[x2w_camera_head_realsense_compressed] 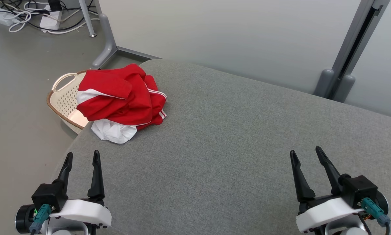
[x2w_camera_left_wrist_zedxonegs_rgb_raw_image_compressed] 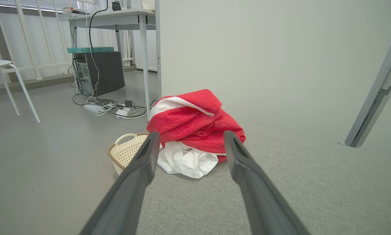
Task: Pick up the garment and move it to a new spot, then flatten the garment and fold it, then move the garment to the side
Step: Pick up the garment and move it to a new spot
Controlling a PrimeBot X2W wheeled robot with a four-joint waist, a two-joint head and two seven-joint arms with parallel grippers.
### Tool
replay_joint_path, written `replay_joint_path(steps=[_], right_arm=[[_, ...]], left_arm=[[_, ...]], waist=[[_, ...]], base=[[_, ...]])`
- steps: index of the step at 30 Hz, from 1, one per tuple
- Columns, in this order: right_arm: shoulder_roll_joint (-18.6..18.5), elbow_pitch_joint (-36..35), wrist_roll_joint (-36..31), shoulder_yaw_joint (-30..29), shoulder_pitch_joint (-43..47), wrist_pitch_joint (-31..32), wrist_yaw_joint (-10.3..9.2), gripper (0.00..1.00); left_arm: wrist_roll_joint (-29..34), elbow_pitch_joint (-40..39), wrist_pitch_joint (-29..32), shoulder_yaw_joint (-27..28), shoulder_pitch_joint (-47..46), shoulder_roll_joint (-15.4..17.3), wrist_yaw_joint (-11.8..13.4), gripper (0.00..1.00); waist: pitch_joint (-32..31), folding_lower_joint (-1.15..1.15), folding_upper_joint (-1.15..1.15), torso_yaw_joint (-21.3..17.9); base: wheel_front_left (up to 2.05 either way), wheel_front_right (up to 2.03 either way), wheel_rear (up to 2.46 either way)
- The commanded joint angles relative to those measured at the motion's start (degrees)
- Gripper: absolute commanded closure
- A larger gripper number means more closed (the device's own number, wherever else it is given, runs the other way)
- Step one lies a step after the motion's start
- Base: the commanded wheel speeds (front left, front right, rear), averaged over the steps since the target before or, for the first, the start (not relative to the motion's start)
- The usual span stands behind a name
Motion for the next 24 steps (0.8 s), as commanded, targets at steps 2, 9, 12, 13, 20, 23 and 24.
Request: replay_joint_path(steps=[2, 9, 12, 13, 20, 23, 24], right_arm=[[-0.1, -0.4, 0.0, -0.1, 0.6, 0.2, 0.0, 0.0], [0.0, -0.8, 0.0, -0.3, 0.7, 0.5, 0.0, 0.0], [0.0, -1.2, 0.0, -0.4, 0.1, 0.9, 0.0, 0.0], [0.0, -1.4, -0.1, -0.3, -0.1, 1.0, 0.0, 0.0], [-1.3, -4.3, -1.1, 0.3, -3.0, 3.4, 0.0, 0.0], [-2.3, -6.0, -1.5, 0.9, -4.9, 4.6, 0.0, 0.0], [-2.7, -6.6, -1.7, 1.4, -5.8, 5.2, 0.01, 0.0]], left_arm=[[-0.4, 0.0, 0.0, 0.1, -0.9, 0.2, 0.0, 0.0], [-0.5, 0.6, 0.0, -0.1, -1.3, 0.2, -0.1, 0.0], [-1.2, 1.1, 0.0, -0.6, -2.2, 0.2, 0.0, 0.0], [-1.4, 1.4, 0.0, -0.8, -2.7, 0.2, 0.1, 0.0], [-3.1, 6.6, 0.0, -0.8, -9.7, 0.2, -0.5, 0.0], [-3.4, 10.5, 0.0, 0.5, -14.7, 0.4, -0.7, 0.0], [-3.7, 11.7, 0.0, 1.2, -16.4, 0.7, -0.9, 0.0]], waist=[[0.1, 0.0, 0.0, 0.2], [0.3, 0.0, 0.0, 0.0], [1.0, 0.0, 0.0, -0.2], [1.5, 0.0, 0.0, -0.3], [7.7, 0.0, 0.0, -1.9], [11.7, 0.0, 0.0, -3.4], [13.2, 0.0, 0.0, -4.2]], base=[[0.0, 0.0, 0.0], [0.0, 0.0, 0.0], [0.0, 0.0, 0.0], [0.0, 0.0, 0.0], [0.0, 0.0, 0.0], [0.0, 0.0, 0.0], [0.0, 0.0, 0.0]])
